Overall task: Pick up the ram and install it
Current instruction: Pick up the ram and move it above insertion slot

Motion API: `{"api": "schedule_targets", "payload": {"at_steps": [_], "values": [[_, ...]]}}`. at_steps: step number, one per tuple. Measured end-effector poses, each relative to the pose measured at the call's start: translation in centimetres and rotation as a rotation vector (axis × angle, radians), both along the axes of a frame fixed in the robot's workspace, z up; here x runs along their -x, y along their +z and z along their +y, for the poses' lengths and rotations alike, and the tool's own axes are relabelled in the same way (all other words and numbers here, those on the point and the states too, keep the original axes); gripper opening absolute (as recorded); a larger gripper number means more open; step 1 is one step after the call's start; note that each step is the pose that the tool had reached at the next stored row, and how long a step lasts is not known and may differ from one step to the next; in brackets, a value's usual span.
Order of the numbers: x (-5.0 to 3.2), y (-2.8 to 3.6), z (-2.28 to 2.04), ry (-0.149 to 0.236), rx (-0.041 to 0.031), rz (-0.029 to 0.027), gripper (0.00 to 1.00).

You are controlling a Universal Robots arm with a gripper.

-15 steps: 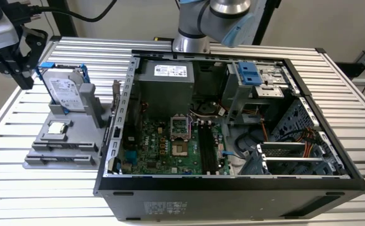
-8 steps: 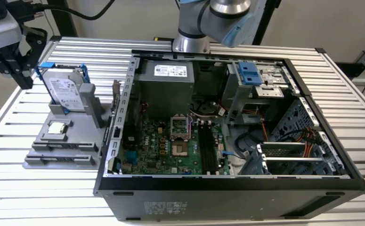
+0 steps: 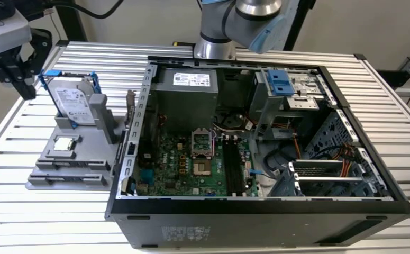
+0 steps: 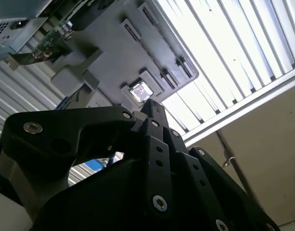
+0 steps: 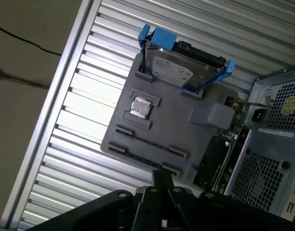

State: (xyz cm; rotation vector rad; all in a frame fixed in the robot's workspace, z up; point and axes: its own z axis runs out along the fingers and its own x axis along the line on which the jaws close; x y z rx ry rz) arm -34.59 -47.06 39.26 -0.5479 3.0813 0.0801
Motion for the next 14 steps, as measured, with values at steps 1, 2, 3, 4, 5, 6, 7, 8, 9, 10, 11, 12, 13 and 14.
{"api": "schedule_targets", "payload": {"at_steps": [1,2,3,4,5,6,7,8,9,10,11,12,13,14], "values": [[0.0,0.01,0.0,0.011,0.0001,0.0,0.0],[0.0,0.03,0.0,0.02,0.0003,0.0,0.0],[0.0,0.04,0.0,0.03,0.0005,0.0,0.0],[0.0,0.06,0.0,0.041,0.0007,0.0,0.0],[0.0,0.07,0.0,0.051,0.001,0.0,0.0],[0.0,0.09,0.0,0.061,0.0012,0.0,0.0],[0.0,0.1,0.0,0.07,0.0015,0.0,0.0],[0.0,0.11,0.0,0.08,0.002,0.0002,0.0],[0.0,0.13,0.0,0.09,0.0025,0.0003,0.0],[0.0,0.13,0.0,0.101,0.0028,0.0002,0.0],[0.0,0.13,0.0,0.111,0.0033,0.0002,0.0],[0.0,0.14,0.0,0.122,0.0039,0.0002,0.0],[0.0,0.14,0.0,0.133,0.0043,0.0002,0.0],[0.0,0.15,0.0,0.142,0.0047,0.0001,0.0]]}}
